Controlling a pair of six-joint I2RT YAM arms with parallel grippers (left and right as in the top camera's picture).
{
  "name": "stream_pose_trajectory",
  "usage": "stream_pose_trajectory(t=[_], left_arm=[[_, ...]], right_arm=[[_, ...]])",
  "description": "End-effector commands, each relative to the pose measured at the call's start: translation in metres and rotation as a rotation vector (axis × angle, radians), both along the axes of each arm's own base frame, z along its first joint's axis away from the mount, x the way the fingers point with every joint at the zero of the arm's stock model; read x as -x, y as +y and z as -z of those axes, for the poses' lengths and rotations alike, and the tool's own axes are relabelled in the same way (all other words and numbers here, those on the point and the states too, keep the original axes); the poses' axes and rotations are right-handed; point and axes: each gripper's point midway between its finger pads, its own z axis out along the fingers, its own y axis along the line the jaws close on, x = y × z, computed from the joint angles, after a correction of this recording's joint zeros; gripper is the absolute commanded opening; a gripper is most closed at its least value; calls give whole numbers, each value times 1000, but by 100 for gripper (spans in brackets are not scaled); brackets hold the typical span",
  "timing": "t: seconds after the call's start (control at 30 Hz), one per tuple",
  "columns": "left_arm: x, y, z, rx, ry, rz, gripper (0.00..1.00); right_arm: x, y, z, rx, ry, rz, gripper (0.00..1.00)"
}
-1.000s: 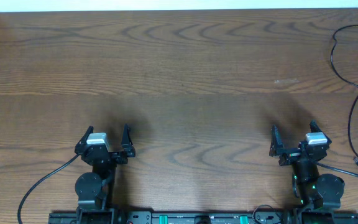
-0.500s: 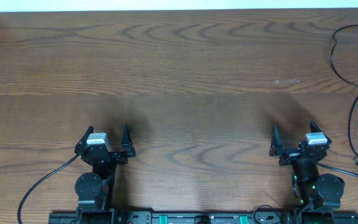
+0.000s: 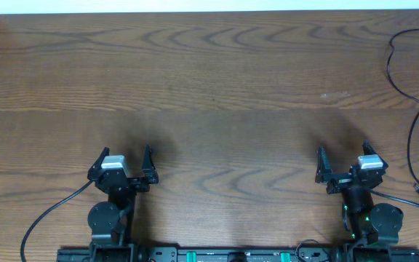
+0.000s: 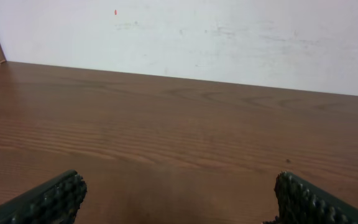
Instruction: Untangle cables
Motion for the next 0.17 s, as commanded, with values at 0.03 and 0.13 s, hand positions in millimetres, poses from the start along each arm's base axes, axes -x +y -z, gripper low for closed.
stream_pose_trajectory(t=[0.03,0.13], left_arm=[[1,-1,15,-7,46,5,98],[1,-1,15,-6,46,5,98]], right_arm=[[0,0,0,12,-3,4,99],[0,0,0,12,-3,4,99]])
